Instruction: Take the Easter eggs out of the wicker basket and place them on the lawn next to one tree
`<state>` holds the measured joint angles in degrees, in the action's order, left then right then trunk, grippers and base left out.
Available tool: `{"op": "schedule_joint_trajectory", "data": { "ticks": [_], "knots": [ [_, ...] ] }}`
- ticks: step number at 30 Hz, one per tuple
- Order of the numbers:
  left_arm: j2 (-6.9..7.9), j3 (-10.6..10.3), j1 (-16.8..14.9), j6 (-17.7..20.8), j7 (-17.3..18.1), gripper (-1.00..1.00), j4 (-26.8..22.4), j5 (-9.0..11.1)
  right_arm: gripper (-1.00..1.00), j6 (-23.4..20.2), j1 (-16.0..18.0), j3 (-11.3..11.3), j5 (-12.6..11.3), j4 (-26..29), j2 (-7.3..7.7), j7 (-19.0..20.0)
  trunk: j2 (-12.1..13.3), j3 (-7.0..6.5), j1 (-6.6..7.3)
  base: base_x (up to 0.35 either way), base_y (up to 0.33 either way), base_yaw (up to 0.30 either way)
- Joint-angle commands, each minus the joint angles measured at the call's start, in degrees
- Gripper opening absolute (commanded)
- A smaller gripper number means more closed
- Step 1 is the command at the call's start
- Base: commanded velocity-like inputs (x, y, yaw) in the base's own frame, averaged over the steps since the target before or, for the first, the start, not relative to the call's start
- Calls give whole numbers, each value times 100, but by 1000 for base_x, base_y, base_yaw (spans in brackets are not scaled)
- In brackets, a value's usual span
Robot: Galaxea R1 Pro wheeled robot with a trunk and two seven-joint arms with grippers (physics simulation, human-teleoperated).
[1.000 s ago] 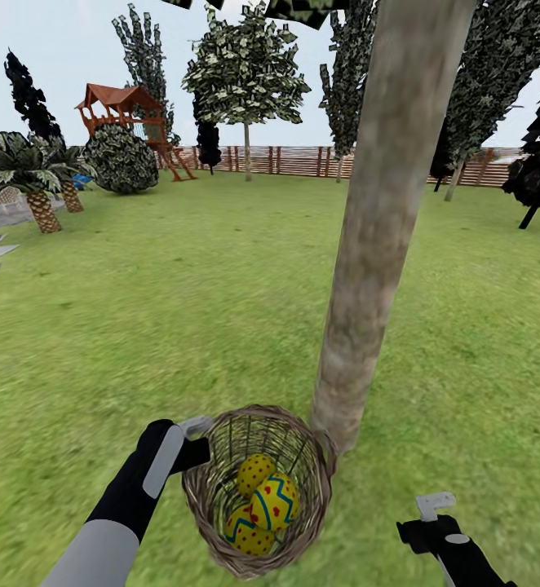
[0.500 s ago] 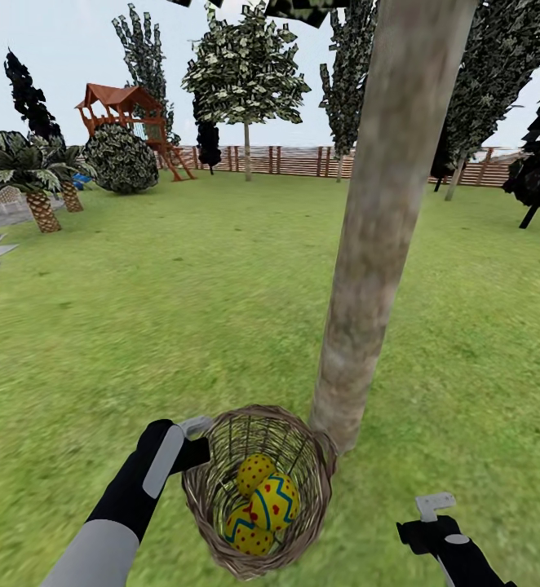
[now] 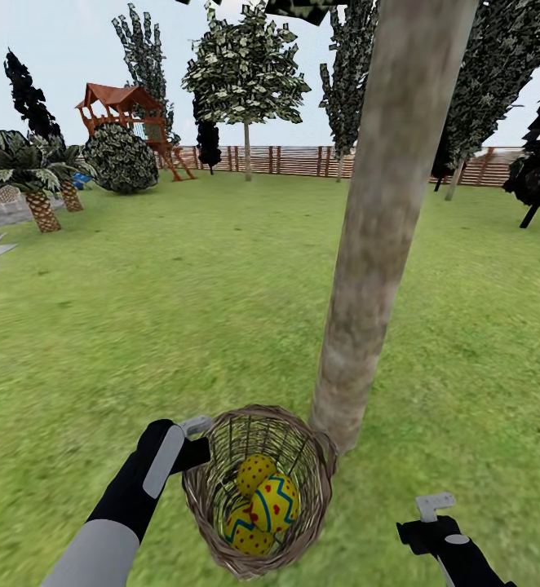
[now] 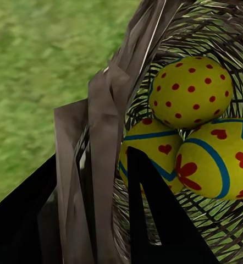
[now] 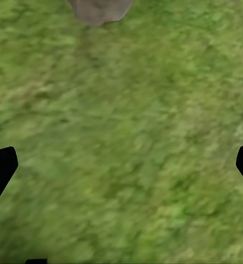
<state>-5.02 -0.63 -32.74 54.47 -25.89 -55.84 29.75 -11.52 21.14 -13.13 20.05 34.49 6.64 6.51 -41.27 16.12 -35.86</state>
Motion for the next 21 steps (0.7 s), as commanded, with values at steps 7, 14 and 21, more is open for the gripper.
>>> {"op": "schedule_joint_trajectory", "data": {
  "ticks": [7,14,21],
  "knots": [
    [1,-7,-5,-3,-57,-100,-6,110,100,-26,4,-32,52,-6,-5,52,-290,134,-156,0,0,0],
    [-12,-16,-5,2,-57,-100,-6,110,100,-25,4,-32,52,-14,-5,52,-570,260,-309,0,0,0],
    [-3,-16,-5,2,-57,-100,-6,110,100,-17,4,-26,52,-65,-13,45,-851,386,-463,0,0,0]
  ]
}}
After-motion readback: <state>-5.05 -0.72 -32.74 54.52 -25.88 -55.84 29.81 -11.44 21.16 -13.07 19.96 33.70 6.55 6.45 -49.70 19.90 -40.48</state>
